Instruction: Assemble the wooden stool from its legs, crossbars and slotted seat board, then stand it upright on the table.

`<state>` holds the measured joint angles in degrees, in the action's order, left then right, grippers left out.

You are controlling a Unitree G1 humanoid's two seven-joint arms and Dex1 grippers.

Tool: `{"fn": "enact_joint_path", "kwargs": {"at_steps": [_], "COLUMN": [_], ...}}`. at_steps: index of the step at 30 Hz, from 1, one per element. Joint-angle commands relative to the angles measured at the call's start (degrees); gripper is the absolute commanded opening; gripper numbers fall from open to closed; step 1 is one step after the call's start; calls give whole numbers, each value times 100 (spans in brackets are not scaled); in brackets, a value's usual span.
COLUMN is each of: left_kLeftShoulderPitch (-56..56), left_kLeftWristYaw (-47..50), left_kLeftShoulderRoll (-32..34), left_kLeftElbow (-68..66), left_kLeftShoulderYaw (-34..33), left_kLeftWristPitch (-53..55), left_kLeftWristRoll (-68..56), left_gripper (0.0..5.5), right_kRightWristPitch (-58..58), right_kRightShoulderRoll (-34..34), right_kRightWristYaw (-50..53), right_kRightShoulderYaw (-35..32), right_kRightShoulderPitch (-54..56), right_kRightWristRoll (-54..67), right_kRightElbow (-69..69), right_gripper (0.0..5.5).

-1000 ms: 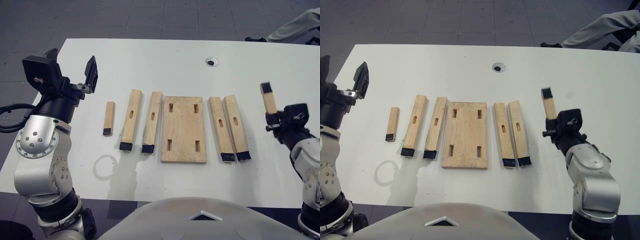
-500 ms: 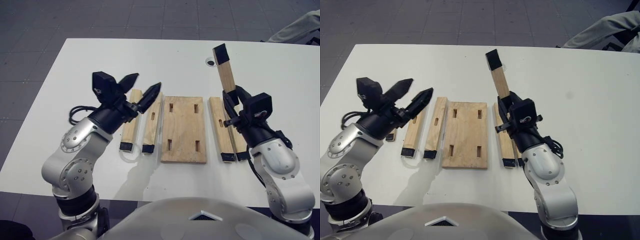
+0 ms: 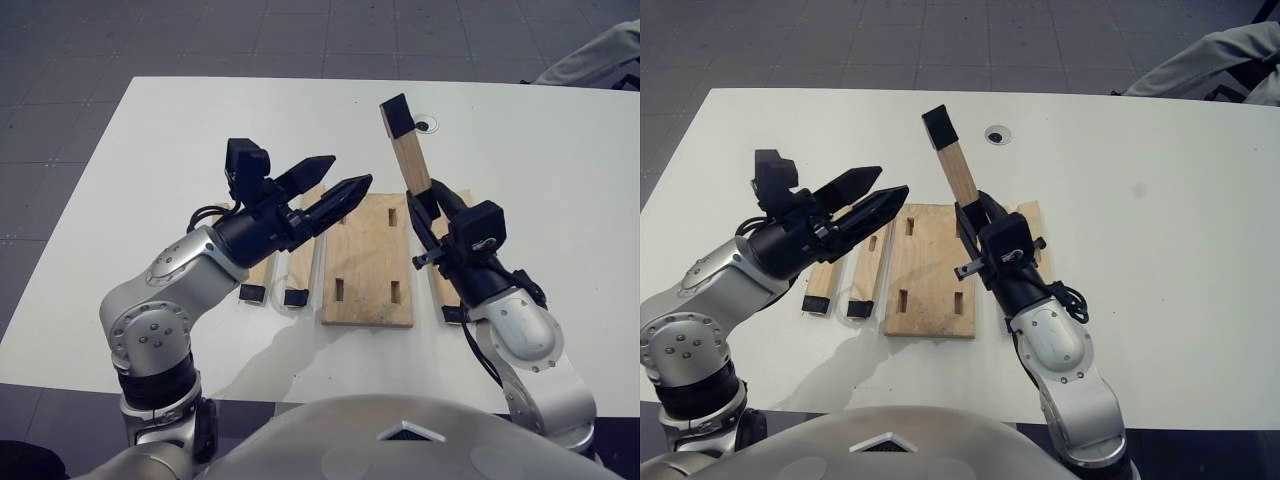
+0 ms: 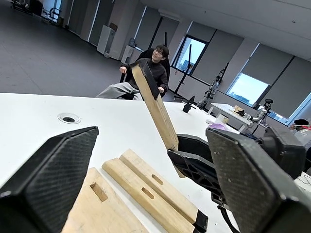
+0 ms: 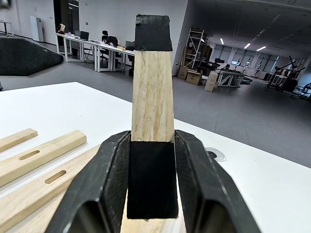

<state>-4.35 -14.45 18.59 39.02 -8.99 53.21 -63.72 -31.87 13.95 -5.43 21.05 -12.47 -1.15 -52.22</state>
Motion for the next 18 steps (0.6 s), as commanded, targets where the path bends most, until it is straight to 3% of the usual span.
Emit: {"fn": "enact_joint_path", "kwargs": {"at_steps": [1,18], "left_kLeftShoulderPitch": [-78,-154], "left_kLeftWristYaw": [108,375], "left_kLeftShoulderRoll": [99,64], "left_kLeftElbow": [-54,-183], "left_kLeftShoulderYaw": [90,466], "left_kLeftWristPitch": [-97,-280], "left_kLeftWristRoll": [36,137], "left_gripper": [408,408], "right_kRightWristPitch": [-74,-290], "right_kRightShoulderRoll": [-89,-409], "right_kRightWristYaw": [11,130], "right_kRightShoulderYaw": [280,1200], "right_kRightShoulderPitch": [70,128], "right_kRightWristRoll": [-151,-632], "right_kRightElbow": [-87,63], "right_gripper": [130,130]}}
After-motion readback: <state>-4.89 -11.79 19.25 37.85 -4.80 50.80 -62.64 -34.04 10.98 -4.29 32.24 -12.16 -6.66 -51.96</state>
